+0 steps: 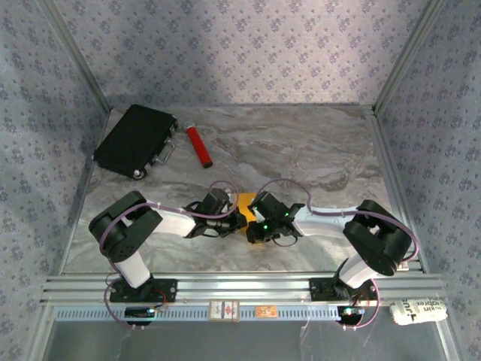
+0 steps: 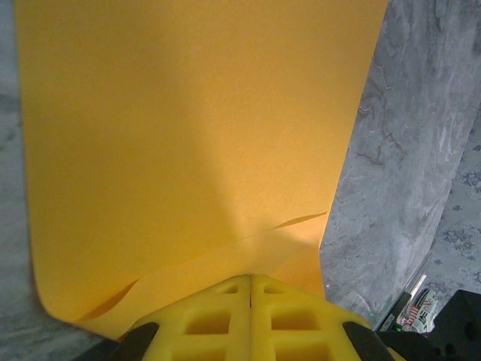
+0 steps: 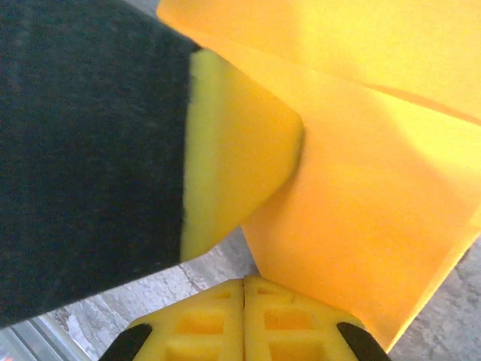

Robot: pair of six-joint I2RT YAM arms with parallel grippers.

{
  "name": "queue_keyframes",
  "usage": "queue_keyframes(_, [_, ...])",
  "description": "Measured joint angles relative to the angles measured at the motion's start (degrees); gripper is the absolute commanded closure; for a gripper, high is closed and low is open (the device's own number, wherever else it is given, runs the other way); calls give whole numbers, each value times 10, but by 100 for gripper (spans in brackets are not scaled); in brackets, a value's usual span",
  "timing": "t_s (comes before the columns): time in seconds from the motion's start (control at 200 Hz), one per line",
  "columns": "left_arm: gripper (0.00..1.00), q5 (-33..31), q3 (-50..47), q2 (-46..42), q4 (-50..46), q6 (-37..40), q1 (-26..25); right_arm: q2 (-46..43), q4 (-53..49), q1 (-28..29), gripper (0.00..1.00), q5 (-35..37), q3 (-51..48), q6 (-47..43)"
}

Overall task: Fold a paper plane with a square sheet of paper (pick it up from the middle)
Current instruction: Third fold the triangle at the center of the table.

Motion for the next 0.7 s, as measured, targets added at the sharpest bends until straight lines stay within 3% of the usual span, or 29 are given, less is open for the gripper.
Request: queue_keyframes(0.7, [100,5,0,1,1,3,5,-39,81,-18,90,-37,-74,44])
